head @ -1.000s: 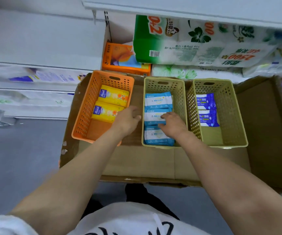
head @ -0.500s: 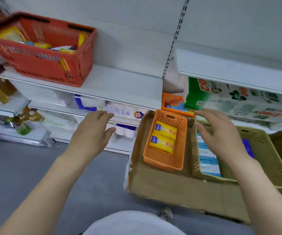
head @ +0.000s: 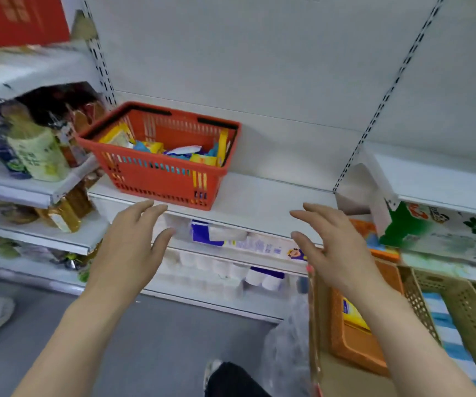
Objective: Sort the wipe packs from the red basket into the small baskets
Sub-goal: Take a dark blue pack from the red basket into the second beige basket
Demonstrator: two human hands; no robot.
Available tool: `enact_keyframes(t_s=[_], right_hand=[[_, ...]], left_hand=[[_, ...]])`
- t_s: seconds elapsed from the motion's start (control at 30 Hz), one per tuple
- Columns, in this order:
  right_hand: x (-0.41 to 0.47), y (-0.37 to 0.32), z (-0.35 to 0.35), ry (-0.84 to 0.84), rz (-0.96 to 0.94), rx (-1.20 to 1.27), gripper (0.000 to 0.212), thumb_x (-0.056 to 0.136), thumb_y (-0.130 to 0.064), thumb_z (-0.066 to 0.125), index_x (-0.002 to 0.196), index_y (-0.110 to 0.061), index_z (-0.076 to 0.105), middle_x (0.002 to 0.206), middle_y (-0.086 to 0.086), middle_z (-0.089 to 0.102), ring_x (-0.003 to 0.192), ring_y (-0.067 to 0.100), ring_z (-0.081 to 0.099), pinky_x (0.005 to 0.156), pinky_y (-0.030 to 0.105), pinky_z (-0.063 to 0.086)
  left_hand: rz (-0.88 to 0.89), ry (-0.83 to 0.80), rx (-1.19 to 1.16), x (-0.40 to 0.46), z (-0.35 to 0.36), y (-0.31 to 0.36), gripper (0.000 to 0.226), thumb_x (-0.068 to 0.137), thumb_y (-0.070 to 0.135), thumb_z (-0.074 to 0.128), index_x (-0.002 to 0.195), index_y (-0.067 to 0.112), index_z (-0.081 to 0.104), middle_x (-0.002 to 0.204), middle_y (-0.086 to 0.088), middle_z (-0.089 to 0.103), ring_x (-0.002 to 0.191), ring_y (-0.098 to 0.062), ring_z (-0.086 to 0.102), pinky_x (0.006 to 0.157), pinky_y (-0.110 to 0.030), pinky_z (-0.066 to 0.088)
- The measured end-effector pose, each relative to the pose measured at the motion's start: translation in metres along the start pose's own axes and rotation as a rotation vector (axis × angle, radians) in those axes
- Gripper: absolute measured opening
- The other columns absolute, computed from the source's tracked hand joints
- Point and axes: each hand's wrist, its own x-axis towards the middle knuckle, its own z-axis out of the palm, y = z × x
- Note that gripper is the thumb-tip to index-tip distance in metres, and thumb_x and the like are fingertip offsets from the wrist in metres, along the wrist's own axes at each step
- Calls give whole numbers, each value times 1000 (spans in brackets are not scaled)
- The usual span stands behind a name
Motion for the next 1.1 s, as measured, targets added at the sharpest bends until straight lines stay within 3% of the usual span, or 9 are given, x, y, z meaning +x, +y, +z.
enact_keyframes(t_s=[0.13,0.27,0.5,0.77,1.0,1.1], right_hand=[[79,-20,47,16,-49,53,38,92,-31,66,129,-24,64,137,3,57,129,22,48,103,29,35],[172,-39,81,-2,-78,81,40,91,-32,66,130,-23,62,137,2,57,128,21,47,98,26,34],[316,-64,113,-57,-77,121,45,89,-25,70,132,-22,61,142,4,52,130,23,50,101,35,42],[403,-85,182,-172,33,42,47,90,-32,69,135,-25,58,147,1,46,132,19,48,104,33,40],[448,-104,259,-400,136,8,43,90,-37,65,130,-22,60,130,3,57,119,23,54,96,33,43],[471,-100,283,-557,185,-98,56,86,-43,68,137,-24,53,136,4,53,126,26,47,100,35,41]], left_hand=[[24,23,57,64,2,-41,48,91,28,66,134,10,57,136,-12,53,127,-32,48,105,-45,39],[24,15,91,144,-1,-79,47,92,30,64,133,10,57,136,-11,53,126,-31,48,105,-42,37],[-38,-90,84,266,17,-130,48,92,29,63,137,12,55,142,-12,49,132,-31,42,111,-41,33],[27,-254,61,354,60,-202,50,94,34,60,140,17,50,144,-7,45,134,-25,39,113,-34,28],[128,-454,17,428,84,-249,53,94,41,58,140,18,47,140,-4,48,131,-24,43,111,-34,31],[144,-543,0,444,90,-251,58,95,48,54,144,20,42,143,-2,46,133,-23,41,109,-36,33]])
